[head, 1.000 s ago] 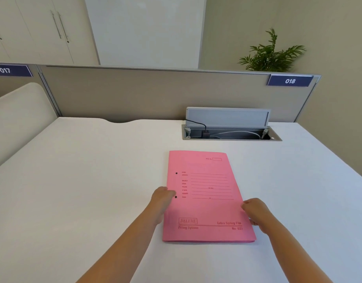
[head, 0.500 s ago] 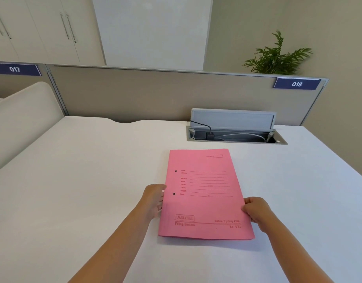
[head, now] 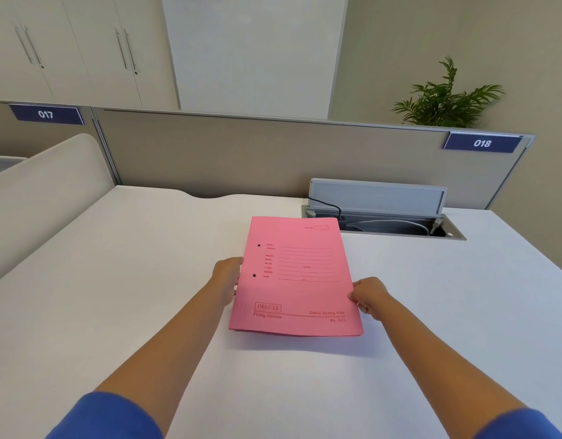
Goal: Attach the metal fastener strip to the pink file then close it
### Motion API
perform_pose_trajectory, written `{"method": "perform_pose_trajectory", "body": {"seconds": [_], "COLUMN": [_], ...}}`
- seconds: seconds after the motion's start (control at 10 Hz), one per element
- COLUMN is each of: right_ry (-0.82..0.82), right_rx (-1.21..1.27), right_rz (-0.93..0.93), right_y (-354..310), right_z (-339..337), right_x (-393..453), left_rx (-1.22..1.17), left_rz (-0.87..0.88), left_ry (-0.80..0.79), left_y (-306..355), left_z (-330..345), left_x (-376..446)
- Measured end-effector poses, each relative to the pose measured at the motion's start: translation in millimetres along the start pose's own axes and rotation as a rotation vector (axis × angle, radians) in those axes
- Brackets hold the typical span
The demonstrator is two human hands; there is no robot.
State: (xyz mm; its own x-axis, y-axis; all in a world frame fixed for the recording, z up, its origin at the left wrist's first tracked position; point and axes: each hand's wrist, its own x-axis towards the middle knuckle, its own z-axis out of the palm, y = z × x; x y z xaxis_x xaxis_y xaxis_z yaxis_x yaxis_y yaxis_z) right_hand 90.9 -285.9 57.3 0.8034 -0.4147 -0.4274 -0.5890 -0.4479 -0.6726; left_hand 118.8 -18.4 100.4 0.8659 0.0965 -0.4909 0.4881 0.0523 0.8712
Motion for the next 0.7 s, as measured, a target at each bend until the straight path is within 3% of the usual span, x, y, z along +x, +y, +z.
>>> {"method": "perform_pose_trajectory", "body": {"seconds": [0.5,0.7], "right_ry": [0.046,0.122], "right_rx": [0.006,-0.168], "right_rz": [0.093,-0.046], "right_y": [-1.6,-17.1], "right_z": [19.1,11.6], "right_x": [14.6,-0.6], "left_rx": [0.104,0.465], "left_rz": [0.016,0.153], "left_ry": [0.035,0.187], "left_y": [-14.2,-18.5], "left_z": [2.2,7.4], "left_x": [37.7,40.7]}}
